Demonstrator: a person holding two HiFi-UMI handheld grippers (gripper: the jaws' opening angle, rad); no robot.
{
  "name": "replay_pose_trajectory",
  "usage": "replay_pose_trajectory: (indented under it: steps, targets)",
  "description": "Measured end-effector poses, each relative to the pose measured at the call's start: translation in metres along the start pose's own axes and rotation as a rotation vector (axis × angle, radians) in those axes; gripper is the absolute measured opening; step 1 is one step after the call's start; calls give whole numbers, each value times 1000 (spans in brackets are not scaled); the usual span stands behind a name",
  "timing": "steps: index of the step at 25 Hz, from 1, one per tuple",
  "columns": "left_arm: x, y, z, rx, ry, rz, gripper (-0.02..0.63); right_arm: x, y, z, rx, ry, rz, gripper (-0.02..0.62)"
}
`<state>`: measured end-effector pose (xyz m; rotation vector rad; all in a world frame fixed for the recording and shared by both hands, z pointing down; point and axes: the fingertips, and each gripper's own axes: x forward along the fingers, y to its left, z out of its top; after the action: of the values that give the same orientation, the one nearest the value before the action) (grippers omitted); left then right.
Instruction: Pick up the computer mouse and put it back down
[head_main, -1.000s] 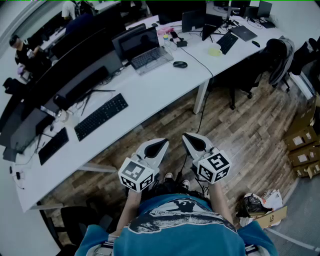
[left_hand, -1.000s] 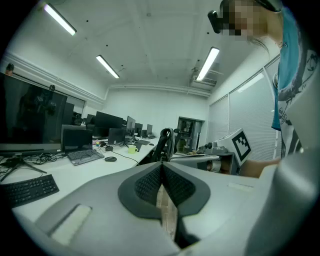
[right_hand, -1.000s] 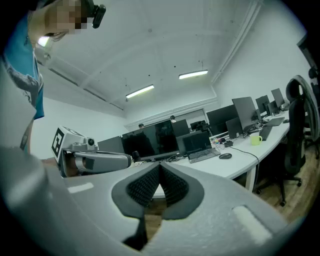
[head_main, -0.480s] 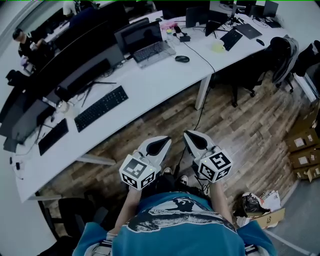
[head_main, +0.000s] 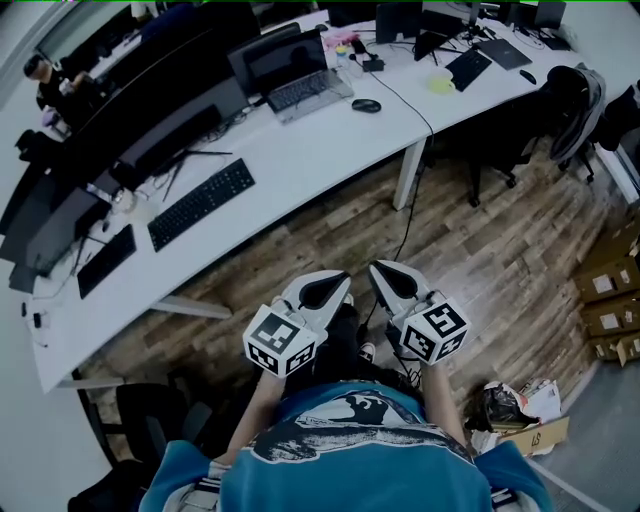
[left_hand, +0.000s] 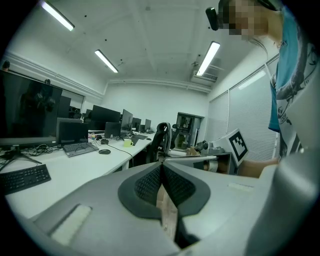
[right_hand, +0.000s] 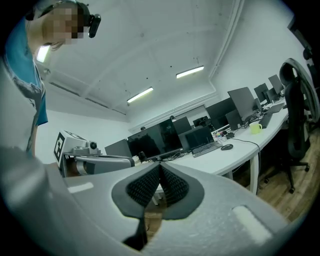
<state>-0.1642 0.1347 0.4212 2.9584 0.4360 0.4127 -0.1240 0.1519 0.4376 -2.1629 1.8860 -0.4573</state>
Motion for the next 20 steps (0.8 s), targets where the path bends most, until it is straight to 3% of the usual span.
replay_pose_trajectory:
  steps: [7,20]
  targets:
    - [19,32,5,-16,-4,10,14,28,-23,4,-1,20,11,2]
    - [111,169,57,-50,-41,-43,14,133,-127,61,-29,51,-55,2]
